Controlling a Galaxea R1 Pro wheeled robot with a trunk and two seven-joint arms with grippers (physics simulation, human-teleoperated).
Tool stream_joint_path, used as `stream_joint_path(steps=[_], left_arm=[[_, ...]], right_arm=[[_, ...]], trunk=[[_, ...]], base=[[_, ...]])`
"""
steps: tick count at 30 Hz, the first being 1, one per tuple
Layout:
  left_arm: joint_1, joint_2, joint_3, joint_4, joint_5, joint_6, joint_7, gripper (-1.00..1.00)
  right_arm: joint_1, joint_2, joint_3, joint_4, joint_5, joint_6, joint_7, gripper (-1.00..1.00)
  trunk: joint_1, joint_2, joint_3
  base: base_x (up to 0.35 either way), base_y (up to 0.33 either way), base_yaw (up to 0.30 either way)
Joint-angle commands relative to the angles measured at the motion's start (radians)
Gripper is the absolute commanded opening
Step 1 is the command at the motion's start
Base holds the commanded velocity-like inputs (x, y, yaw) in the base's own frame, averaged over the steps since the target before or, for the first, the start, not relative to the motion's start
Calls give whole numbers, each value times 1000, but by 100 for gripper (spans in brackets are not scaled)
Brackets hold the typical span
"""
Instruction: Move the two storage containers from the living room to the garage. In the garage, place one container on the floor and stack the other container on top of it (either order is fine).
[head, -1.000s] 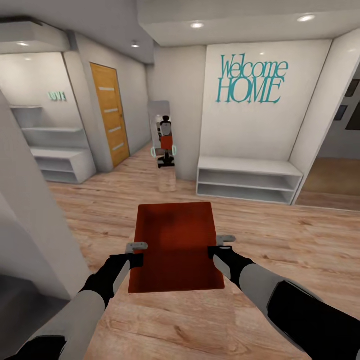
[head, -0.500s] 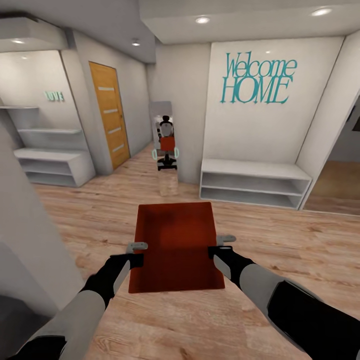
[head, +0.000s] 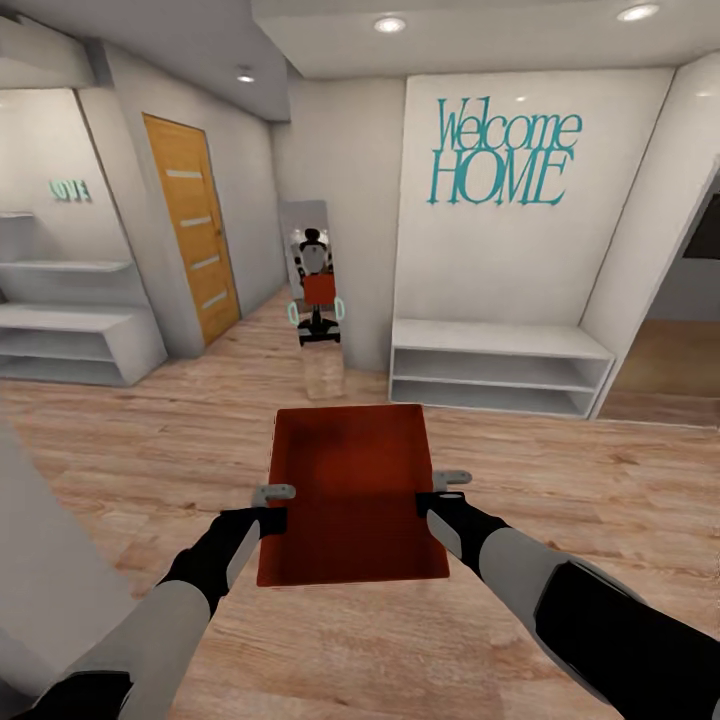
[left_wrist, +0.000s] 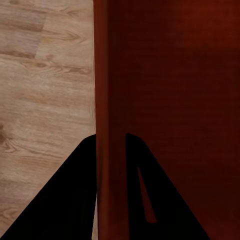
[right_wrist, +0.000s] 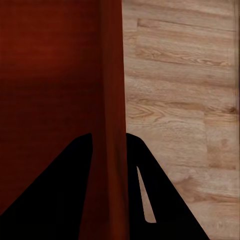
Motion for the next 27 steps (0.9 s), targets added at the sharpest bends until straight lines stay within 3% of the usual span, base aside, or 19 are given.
stream_joint_path(steps=[1,8,27], left_arm=[[0,10,-6,0,20,5,9,-100],[0,10,-6,0,20,5,9,-100],[0,10,-6,0,20,5,9,-100]], right_arm=[[-1,-7,-6,-6,5,-59,-3,-100],[-1,-7,-6,-6,6,-59,-3,-100],[-1,-7,-6,-6,5,-59,-3,-100]], trunk=[[1,-2,-3],[1,-2,-8],[1,-2,-8]], base=[[322,106,-224],[322,106,-180],[322,106,-7]])
